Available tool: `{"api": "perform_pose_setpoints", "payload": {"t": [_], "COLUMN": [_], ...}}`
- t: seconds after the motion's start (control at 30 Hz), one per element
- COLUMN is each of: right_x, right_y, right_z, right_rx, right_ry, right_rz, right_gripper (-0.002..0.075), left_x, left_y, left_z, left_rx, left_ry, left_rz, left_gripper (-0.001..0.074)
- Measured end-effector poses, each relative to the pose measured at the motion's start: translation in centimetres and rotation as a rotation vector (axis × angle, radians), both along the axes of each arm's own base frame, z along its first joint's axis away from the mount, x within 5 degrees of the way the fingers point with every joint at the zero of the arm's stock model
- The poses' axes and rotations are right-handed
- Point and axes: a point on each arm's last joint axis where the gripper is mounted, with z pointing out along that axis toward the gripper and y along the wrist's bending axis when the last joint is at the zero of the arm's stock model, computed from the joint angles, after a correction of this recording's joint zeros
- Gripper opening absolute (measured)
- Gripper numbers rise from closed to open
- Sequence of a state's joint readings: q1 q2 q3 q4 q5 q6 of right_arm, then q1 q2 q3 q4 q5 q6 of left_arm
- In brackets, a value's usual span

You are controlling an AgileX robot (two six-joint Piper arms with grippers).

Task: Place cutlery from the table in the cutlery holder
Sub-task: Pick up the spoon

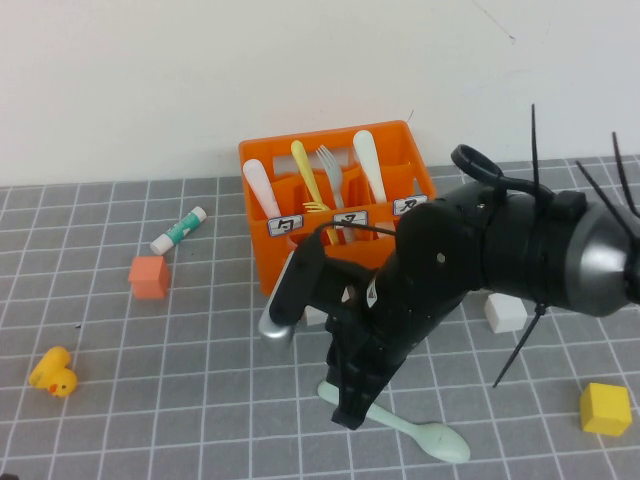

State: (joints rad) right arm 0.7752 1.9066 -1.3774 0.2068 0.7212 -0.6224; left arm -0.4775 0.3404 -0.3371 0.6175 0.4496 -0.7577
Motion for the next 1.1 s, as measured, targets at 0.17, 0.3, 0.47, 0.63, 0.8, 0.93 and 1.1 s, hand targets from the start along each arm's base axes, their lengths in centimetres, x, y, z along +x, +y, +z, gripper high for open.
{"api": "perform_pose_setpoints", "payload": {"t": [0.17, 0.3, 0.47, 0.63, 0.8, 0.93, 1.1], "right_x": [0.1, 0.6, 1.0, 1.3, 1.3, 1.4, 1.4], "right_y": [0.2, 0.7, 1.0, 1.1, 1.1, 1.2, 1.2], "right_z": [-1.3, -2.6, -4.5, -6.6, -6.9, -6.9, -6.9], "right_rx": [-0.025, -0.023, -0.033, -0.073, -0.079, -0.078, -0.084], "right_ry": [0.007, -0.01, -0.014, 0.0, -0.001, -0.005, -0.006], "right_rz": [0.059, 0.086, 0.107, 0.125, 0.13, 0.133, 0.153], "right_gripper": [0.017, 0.0382, 0.0428, 0.043, 0.0396, 0.0336, 0.0272], "left_x": [-0.1, -0.1, -0.1, -0.1, -0.1, -0.1, -0.1], "left_y": [0.0, 0.1, 0.1, 0.1, 0.1, 0.1, 0.1], "left_z": [0.0, 0.1, 0.1, 0.1, 0.1, 0.1, 0.1], "left_rx": [-0.003, -0.003, -0.003, -0.003, -0.003, -0.003, -0.003], "left_ry": [-0.005, -0.007, -0.007, -0.007, -0.007, -0.007, -0.007], "left_rz": [0.0, 0.0, 0.0, 0.0, 0.0, 0.0, 0.0], "left_gripper": [-0.0001, -0.0001, -0.0001, -0.0001, -0.0001, -0.0001, -0.0001]}}
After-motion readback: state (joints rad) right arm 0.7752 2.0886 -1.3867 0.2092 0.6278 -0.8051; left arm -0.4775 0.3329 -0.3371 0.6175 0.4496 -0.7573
